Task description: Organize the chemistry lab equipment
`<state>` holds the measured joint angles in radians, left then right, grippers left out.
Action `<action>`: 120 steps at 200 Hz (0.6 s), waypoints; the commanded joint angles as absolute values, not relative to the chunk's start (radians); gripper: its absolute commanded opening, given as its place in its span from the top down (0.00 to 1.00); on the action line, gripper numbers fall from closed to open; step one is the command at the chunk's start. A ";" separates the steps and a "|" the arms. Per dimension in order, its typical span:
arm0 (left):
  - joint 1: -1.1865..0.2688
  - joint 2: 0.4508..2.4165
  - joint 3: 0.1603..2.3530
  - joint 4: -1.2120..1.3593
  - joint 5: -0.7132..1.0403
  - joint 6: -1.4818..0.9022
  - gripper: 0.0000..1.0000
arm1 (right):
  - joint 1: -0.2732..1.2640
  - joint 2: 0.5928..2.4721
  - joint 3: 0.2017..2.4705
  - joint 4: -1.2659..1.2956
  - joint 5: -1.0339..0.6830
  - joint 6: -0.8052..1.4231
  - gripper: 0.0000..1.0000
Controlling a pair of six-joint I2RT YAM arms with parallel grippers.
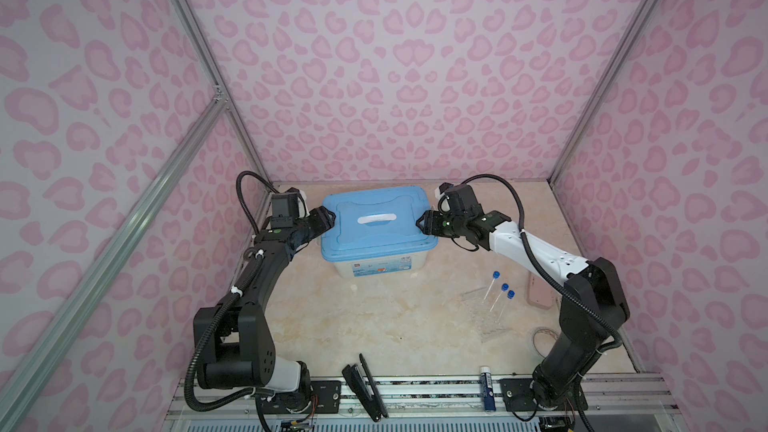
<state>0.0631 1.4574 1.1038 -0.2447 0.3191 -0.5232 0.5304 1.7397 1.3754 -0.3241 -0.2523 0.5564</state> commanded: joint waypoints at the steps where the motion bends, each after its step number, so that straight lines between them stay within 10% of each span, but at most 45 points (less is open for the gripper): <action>1: 0.088 1.421 1.122 -0.266 0.364 -0.503 0.20 | 0.525 1.760 1.349 -0.443 -0.228 0.535 0.40; 84: 0.099 1.454 0.937 -0.080 0.539 -0.578 0.14 | 0.525 1.767 1.337 -0.403 -0.264 0.544 0.41; 120: 0.099 1.427 0.938 -0.096 0.586 -0.576 0.26 | 0.527 1.767 1.332 -0.395 -0.264 0.545 0.41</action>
<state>0.0978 1.4460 0.9310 -0.0971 0.5434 -0.5758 0.5228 1.7496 1.3483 -0.2558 -0.2878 0.5613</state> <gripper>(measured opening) 0.783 0.590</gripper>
